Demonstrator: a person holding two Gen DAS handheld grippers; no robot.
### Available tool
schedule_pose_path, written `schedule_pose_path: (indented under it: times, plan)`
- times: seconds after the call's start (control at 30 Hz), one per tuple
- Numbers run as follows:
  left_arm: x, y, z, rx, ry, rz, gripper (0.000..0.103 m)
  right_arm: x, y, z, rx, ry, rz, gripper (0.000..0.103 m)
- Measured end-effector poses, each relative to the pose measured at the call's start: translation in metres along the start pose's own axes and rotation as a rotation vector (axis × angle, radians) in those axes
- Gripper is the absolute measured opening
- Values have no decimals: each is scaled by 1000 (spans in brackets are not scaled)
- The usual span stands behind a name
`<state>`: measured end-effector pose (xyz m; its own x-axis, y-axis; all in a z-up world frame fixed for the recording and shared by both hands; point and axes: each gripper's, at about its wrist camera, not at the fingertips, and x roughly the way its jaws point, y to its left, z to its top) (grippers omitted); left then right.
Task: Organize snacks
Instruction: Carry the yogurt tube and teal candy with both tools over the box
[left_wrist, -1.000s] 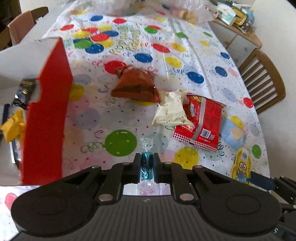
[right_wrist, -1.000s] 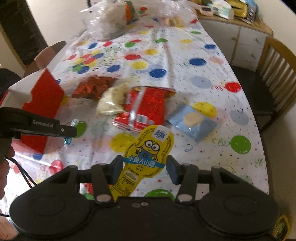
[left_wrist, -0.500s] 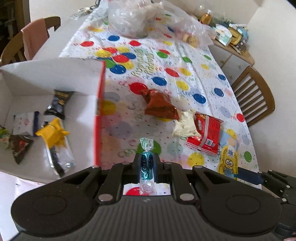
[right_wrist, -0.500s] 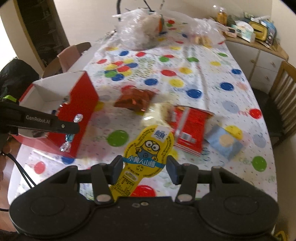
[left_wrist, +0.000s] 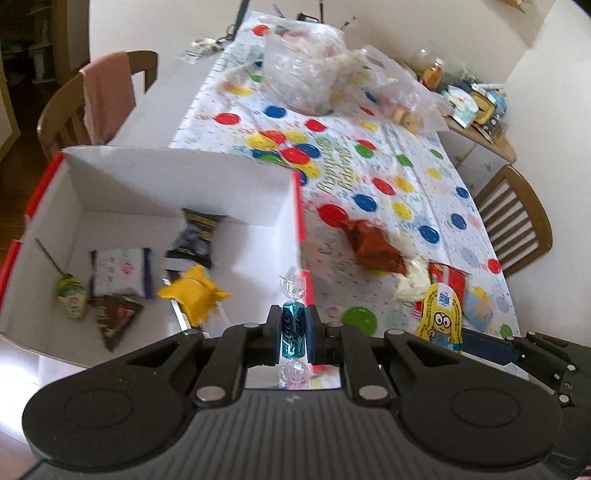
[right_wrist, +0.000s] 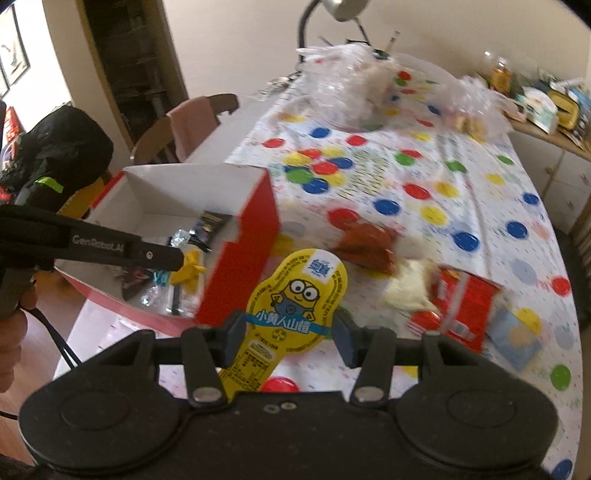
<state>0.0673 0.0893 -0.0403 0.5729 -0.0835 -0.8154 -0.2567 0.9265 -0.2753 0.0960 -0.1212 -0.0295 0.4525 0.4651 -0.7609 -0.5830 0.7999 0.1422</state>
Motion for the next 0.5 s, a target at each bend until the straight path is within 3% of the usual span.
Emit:
schedule_pose_path:
  times: [0.5]
  plan:
    - [-13,88,18,-48,-36,79,12,42,77,44,-143,-7,57,49]
